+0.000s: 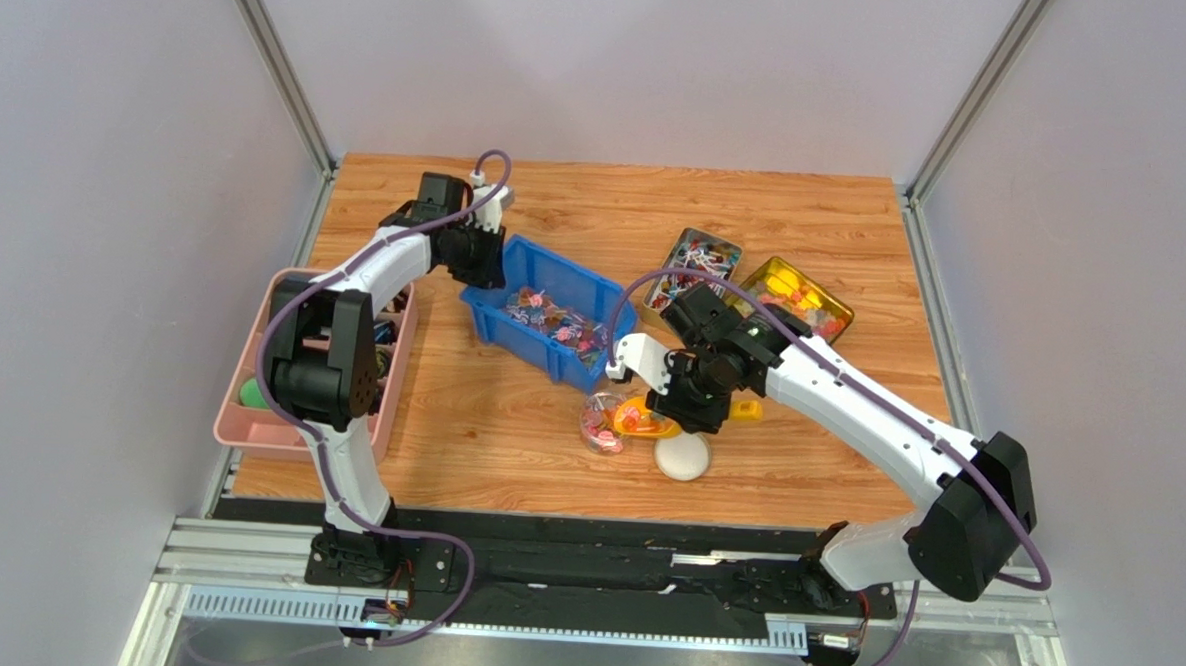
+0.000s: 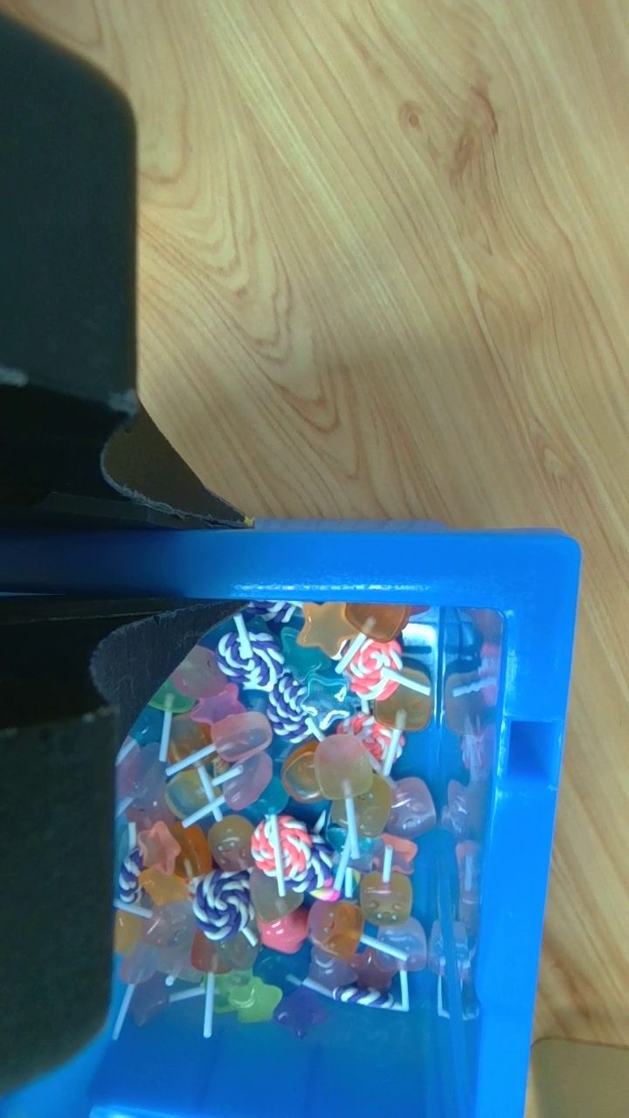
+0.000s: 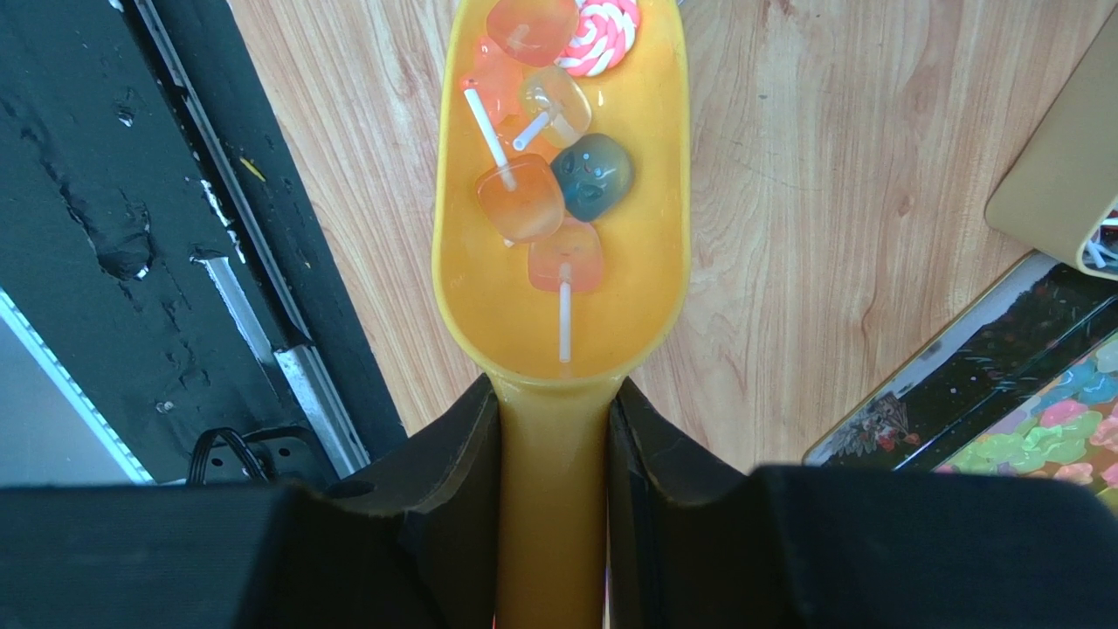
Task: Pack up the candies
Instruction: Place the fake candies in the packing bottle.
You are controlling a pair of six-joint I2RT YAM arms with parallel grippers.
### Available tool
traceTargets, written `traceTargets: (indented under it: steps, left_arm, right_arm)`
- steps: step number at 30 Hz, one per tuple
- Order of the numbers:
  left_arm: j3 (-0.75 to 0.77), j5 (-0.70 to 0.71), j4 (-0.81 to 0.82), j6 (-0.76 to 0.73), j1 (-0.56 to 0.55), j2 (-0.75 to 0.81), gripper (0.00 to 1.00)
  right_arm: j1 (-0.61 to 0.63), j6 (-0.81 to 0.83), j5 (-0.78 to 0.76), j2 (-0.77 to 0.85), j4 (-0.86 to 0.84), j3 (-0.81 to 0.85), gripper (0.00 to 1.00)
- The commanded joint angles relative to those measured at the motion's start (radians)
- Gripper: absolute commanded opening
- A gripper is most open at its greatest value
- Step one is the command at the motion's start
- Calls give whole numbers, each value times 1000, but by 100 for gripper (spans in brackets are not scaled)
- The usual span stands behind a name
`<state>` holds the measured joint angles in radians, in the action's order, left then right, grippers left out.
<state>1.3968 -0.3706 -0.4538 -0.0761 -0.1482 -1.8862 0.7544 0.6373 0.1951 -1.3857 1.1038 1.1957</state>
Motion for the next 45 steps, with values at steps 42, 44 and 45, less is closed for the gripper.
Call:
traceTargets:
  steps: [42, 44, 45]
  left_arm:
    - [235, 68, -29, -17, 118, -134, 20]
    - [234, 52, -36, -17, 118, -128, 22]
    - [232, 47, -37, -14, 118, -122, 26]
  right_arm:
    - [77, 58, -171, -49, 104, 229, 0]
    - [76, 39, -189, -53, 61, 235, 0]
    - [77, 35, -194, -59, 13, 239, 0]
